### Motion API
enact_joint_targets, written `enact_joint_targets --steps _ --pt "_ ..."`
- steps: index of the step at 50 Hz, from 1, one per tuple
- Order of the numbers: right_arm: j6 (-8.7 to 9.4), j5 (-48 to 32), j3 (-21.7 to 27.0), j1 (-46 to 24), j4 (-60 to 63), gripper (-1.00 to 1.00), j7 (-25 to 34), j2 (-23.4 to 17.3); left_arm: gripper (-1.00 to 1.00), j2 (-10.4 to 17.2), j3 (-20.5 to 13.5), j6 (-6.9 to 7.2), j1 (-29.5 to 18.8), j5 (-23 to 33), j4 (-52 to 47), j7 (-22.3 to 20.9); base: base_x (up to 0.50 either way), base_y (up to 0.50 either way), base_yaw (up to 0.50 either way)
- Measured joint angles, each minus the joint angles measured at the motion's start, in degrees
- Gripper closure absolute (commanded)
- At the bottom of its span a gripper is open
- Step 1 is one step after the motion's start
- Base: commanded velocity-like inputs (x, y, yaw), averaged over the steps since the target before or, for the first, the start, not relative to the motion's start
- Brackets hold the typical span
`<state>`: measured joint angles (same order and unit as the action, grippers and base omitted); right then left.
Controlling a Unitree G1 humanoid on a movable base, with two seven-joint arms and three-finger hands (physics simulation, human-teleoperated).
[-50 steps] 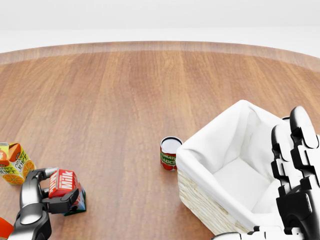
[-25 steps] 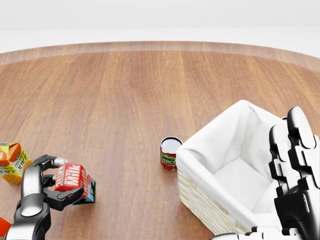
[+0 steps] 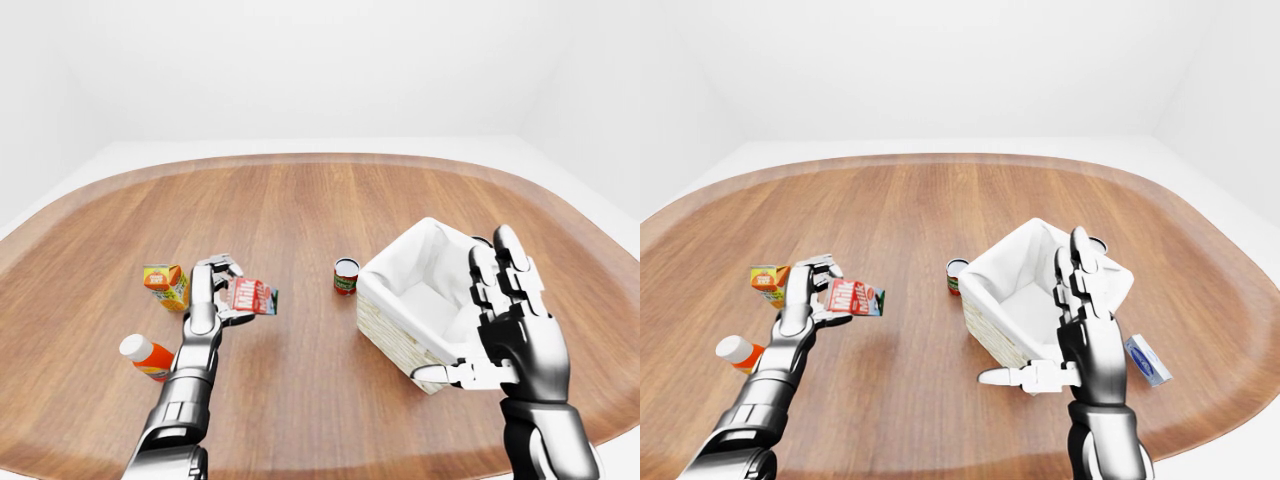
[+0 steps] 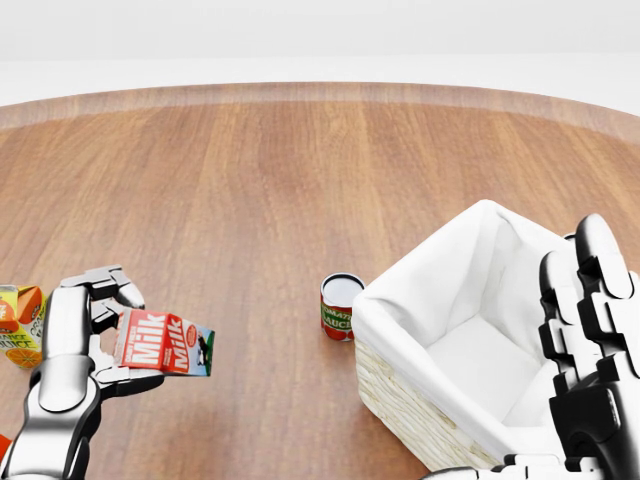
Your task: Pick the milk and place it in the basket.
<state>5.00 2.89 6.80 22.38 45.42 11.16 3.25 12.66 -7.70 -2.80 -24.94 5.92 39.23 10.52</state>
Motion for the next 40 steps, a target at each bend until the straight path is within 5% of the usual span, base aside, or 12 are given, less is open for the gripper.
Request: enact_joint_targets --steps 20,40 --pt "0.00 -0.06 -0.07 0.04 0.75 -1.00 0.15 0.08 1.00 -0.99 -0.24 7.64 1.70 4.77 -14.76 -3.27 0.00 0.00 0.00" --pt "0.00 0.07 -0.17 0.25 1.29 -1.00 0.26 0.09 1.00 -1.31 0.08 7.80 0.77 8.13 -24.29 -6.38 0.00 0.00 0.00"
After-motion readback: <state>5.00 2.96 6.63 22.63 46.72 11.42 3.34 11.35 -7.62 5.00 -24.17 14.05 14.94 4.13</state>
